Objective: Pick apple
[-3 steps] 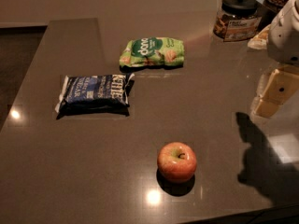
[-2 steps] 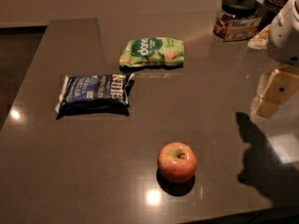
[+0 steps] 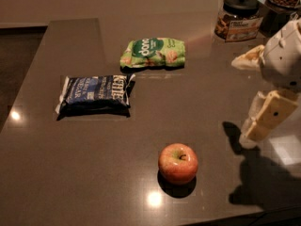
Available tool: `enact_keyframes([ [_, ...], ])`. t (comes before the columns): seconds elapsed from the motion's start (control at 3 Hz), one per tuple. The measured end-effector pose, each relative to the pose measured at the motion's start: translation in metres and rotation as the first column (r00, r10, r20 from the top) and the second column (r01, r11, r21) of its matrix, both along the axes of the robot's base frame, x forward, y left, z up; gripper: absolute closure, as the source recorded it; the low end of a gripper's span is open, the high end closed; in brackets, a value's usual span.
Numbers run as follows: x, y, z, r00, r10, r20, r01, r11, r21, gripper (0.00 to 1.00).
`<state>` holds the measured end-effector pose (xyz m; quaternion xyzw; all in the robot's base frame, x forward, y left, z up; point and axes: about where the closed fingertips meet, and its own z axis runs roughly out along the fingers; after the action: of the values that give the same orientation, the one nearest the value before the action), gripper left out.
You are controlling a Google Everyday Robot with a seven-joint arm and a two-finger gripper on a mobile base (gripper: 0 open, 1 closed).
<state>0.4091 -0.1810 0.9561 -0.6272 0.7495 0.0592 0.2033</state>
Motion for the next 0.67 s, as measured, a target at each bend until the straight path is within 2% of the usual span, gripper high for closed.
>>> enact_keyframes([
  [0.33, -0.022, 0.035, -0.013, 0.9942, 0.106, -0.019, -0.103, 0.985, 0.139, 0.0],
  [0.67, -0.043, 0.072, -0.035, 0.9812, 0.192, -0.02, -0.183, 0.956, 0.228, 0.0],
])
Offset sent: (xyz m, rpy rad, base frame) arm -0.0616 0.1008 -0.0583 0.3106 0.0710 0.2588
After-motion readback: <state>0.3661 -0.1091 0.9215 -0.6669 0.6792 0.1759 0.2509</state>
